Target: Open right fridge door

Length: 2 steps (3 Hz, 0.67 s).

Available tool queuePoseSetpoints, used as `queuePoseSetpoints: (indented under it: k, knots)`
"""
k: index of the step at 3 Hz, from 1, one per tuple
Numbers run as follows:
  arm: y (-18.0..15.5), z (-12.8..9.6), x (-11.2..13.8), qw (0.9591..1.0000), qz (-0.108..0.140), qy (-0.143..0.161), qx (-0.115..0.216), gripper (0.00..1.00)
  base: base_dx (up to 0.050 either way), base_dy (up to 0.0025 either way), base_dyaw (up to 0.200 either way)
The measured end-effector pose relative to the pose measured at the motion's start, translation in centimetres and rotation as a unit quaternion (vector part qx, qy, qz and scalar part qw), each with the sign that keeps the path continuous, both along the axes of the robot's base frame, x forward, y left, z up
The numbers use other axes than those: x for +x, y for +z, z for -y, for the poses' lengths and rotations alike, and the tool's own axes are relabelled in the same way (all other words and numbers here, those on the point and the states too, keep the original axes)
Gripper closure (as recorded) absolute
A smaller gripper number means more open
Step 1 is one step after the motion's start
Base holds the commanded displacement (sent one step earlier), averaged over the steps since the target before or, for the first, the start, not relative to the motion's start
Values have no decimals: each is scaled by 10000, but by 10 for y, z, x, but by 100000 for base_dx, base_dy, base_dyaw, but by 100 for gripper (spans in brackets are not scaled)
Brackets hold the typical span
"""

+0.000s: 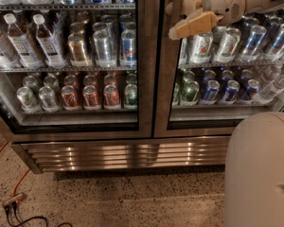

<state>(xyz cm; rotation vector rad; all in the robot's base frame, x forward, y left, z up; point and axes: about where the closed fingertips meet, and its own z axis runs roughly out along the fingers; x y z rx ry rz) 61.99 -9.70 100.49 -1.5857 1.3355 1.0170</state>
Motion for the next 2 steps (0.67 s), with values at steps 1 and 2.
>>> queuePoseSetpoints:
  k: [1,2]
  knots:
    - [0,0,0,10000,0,0,0,5,0,0,0]
    - [0,0,0,10000,2,0,1,6,0,0,0]
